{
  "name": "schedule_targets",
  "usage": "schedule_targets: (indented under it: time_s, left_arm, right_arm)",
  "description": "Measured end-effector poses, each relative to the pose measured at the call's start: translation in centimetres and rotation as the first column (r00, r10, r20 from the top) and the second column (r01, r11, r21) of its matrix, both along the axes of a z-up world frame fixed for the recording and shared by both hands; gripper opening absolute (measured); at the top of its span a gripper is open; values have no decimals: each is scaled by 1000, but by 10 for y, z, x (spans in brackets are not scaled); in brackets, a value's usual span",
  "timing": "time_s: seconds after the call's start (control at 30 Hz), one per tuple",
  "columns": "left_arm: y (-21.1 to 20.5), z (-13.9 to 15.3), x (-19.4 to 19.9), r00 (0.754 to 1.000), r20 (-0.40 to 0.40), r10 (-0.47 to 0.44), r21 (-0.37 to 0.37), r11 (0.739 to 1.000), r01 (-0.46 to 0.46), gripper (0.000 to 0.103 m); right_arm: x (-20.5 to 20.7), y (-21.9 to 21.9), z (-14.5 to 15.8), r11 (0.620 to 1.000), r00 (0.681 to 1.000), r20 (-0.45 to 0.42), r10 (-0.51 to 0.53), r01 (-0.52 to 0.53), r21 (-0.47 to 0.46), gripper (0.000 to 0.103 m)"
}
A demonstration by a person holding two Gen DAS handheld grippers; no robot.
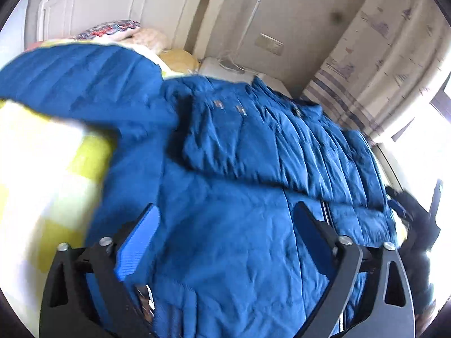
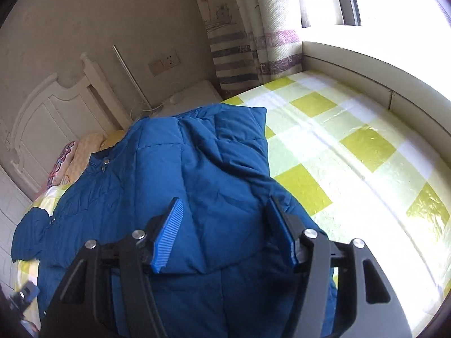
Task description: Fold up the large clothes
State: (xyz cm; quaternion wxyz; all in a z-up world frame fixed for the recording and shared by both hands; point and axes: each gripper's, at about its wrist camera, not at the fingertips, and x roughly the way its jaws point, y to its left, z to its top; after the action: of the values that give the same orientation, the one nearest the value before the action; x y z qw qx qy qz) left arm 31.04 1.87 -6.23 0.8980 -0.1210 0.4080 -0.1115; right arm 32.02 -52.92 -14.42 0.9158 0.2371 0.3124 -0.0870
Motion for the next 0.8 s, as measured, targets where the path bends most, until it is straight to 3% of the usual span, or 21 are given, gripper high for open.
schedule_targets:
  time_s: [0.13, 0.23, 0.3, 0.37, 0.43, 0.5, 0.7, 0.8]
  left_arm:
    - [-8, 15, 44, 999, 16, 38, 88, 995, -40, 86]
    - [-19, 0, 80, 997, -68, 22, 104, 994, -15, 82]
    - [-33, -22, 93, 992, -128, 5, 145, 989, 14, 61]
    - [-40, -27, 87, 997, -78, 27, 186, 982, -12, 52]
    - [-46, -17, 72, 997, 6, 76, 287, 955, -75, 20]
    - [-41, -2, 58, 998, 39, 58, 232, 970, -66, 10]
    - [-20, 49, 10, 987, 148, 59, 143, 986, -81, 9]
    - [-14, 38, 11, 989, 123, 87, 201, 973, -111, 10]
  right_arm:
    - [-4, -4, -3, 1000, 999, 33, -7, 6, 29, 61]
    - [5, 9, 2, 999, 999, 41, -15, 14, 36, 60]
    - [0, 9, 5, 999, 998, 57, -24, 22, 35, 60]
    - [-5, 9, 5, 998, 996, 79, -34, 30, 57, 60]
    - [-8, 1, 2, 994, 995, 93, -44, 34, 107, 60]
    - [-7, -6, -2, 987, 994, 100, -52, 36, 153, 60]
    - [-5, -7, -2, 985, 993, 104, -56, 38, 170, 60]
    - [-6, -7, -2, 985, 993, 103, -57, 40, 168, 60]
